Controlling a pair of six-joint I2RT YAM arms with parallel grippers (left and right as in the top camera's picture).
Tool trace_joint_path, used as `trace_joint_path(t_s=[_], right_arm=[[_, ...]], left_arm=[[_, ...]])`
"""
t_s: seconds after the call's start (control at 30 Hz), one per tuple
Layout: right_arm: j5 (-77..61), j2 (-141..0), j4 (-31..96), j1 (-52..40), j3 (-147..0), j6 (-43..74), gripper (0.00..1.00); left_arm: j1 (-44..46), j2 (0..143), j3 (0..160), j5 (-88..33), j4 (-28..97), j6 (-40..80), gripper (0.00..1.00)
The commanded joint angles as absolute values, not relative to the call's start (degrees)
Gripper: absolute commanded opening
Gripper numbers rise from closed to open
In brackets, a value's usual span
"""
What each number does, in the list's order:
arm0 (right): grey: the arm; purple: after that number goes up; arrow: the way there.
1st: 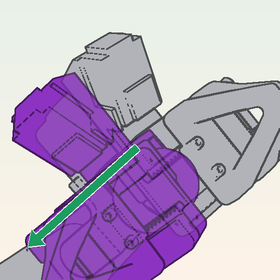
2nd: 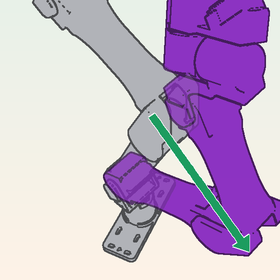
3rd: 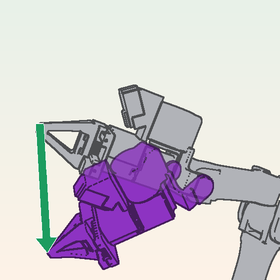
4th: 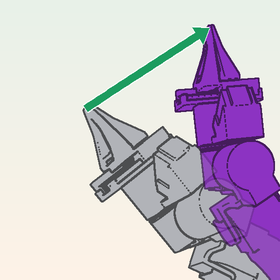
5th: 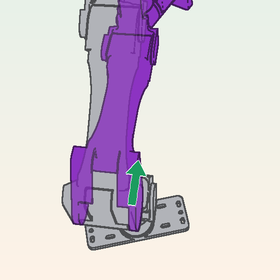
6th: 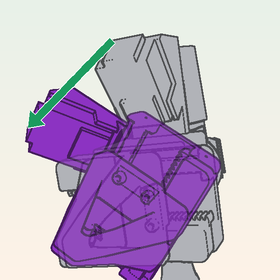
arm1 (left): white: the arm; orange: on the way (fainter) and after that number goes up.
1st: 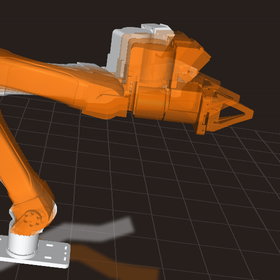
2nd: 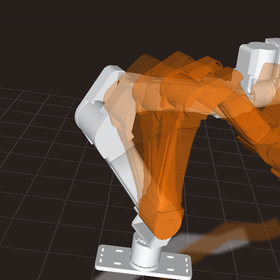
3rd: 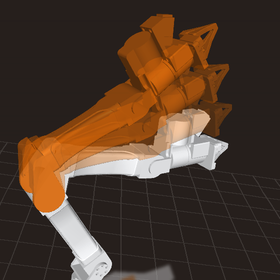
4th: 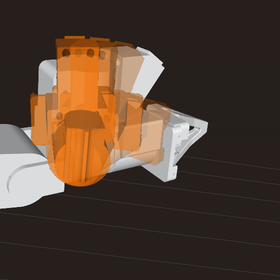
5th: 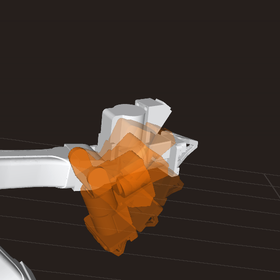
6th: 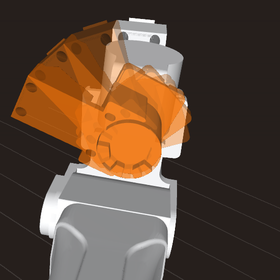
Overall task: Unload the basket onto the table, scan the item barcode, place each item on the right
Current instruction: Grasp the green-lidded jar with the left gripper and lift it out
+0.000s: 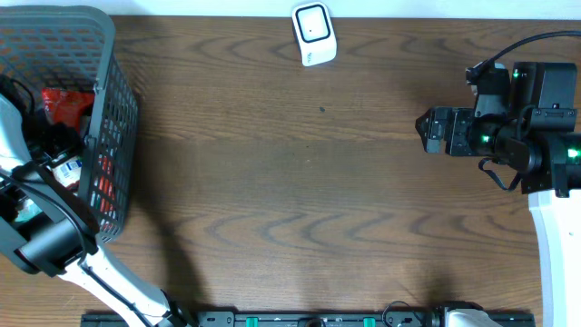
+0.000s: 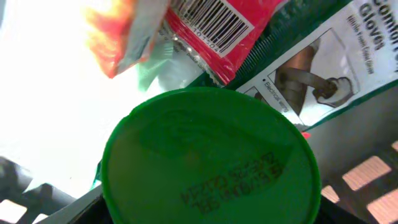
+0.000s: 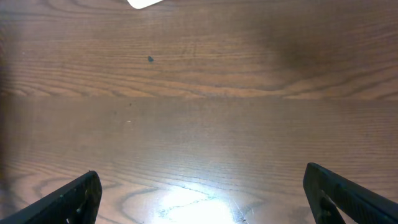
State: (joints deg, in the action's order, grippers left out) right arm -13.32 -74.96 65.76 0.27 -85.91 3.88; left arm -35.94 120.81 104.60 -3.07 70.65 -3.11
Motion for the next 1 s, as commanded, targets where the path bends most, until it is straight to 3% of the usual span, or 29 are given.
trace_joint_path(t_s=[0.0, 0.07, 0.17, 0.3, 0.5, 0.73, 0.83, 0.97], right_arm=[[-13.74, -74.91, 65.82, -0.8, -87.15, 4.01, 0.99], [-13.72, -74.91, 65.82, -0.8, -87.15, 4.01, 0.99], [-13.72, -74.91, 65.82, -0.8, -87.15, 4.01, 0.99], [-13.74, -74.91, 65.82, -0.8, -87.15, 4.01, 0.99], [-13.72, -74.91, 65.82, -0.8, -87.13, 4.01, 0.99], [-13.72, -74.91, 65.82, -0.8, -87.15, 4.01, 0.99], [-13.72, -74.91, 65.82, -0.8, -87.15, 4.01, 0.99], [-13.72, -74.91, 65.82, -0.8, -87.13, 4.01, 0.99]], left_arm=[[-36.14, 119.28, 105.67, -3.42, 71.02, -1.34, 0.7], [-36.14, 119.31, 105.3, -3.4, 70.78, -1.32, 0.72], [-36.14, 119.48, 104.07, -3.42, 70.3, 0.12, 0.86], [-36.14, 119.59, 101.43, -3.4, 68.99, 0.34, 0.91], [-36.14, 119.59, 99.79, -3.4, 68.86, 1.43, 0.92], [-36.14, 119.59, 99.0, -3.42, 66.94, 1.43, 0.83], [-36.14, 119.42, 99.15, -3.42, 66.28, 1.43, 0.73], [-36.14, 117.84, 100.73, -3.4, 66.85, 1.45, 0.67]])
